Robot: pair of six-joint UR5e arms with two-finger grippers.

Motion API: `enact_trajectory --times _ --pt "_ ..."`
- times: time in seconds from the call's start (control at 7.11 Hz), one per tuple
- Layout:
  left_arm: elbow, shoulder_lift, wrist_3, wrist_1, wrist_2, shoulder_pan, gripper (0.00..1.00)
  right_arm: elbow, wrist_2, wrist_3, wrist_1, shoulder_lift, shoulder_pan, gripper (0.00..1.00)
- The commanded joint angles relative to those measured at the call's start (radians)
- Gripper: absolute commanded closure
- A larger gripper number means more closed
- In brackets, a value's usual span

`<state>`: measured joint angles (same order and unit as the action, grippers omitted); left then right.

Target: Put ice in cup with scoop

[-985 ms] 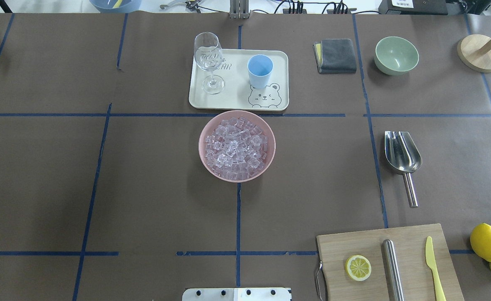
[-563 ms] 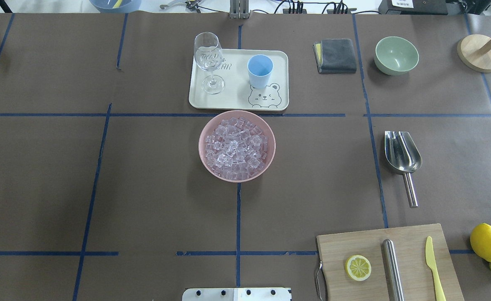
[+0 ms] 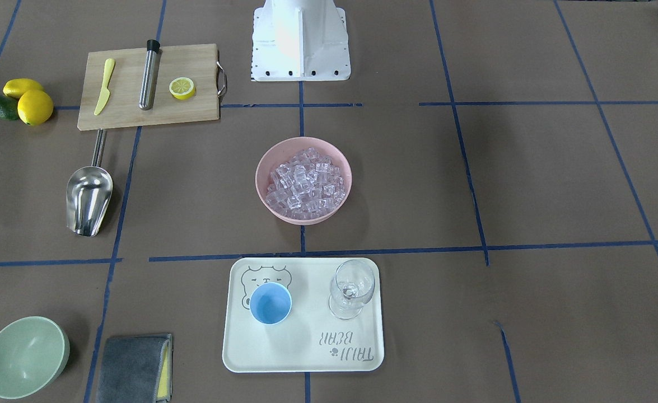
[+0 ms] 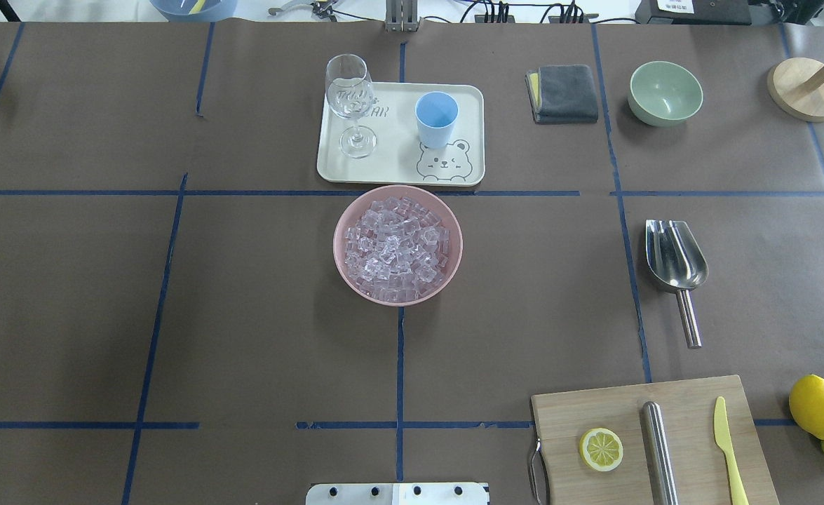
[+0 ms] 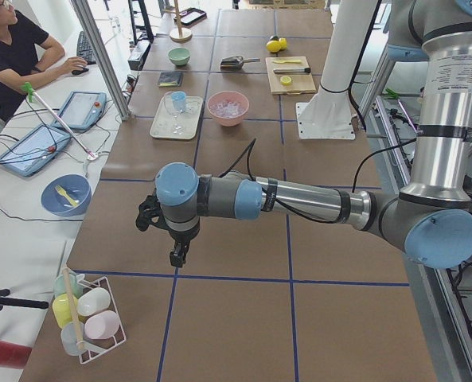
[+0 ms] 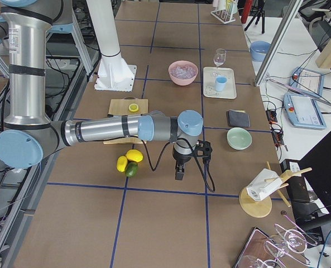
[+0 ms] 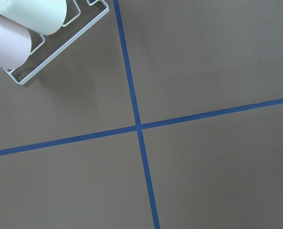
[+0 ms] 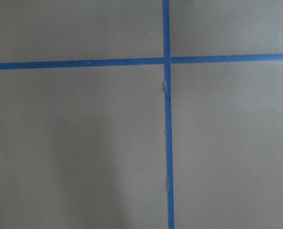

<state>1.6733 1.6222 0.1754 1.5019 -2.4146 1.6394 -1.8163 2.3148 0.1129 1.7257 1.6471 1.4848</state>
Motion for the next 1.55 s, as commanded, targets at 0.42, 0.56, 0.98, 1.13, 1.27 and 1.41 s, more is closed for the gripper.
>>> enact_trajectory --times 0.42,0.56,0.98,1.13,1.27,1.41 --pt "0.066 0.01 -0.002 0.006 -0.044 -0.025 0.0 -0.033 0.009 0.042 -0.17 0.011 -0.138 0.0" --pt "0.075 0.015 0.009 0.021 -0.07 -0.056 0.0 -0.056 0.009 0.068 -0.17 0.011 -0.167 0.0" --pt "0.083 0.005 0.006 0.491 -0.073 -0.254 0.0 -0.219 -0.003 0.406 -0.193 0.038 -0.318 0.0" --pt "0.085 0.016 -0.002 0.555 -0.096 -0.323 0.0 -0.219 -0.006 0.45 -0.324 0.096 -0.393 0.0" --pt "0.066 0.018 -0.001 0.692 -0.096 -0.335 0.0 -0.219 -0.027 0.635 -0.451 0.111 -0.458 0.0" --pt "-0.007 0.018 0.006 0.845 -0.098 -0.349 0.0 -0.219 -0.088 0.76 -0.533 0.117 -0.539 0.01"
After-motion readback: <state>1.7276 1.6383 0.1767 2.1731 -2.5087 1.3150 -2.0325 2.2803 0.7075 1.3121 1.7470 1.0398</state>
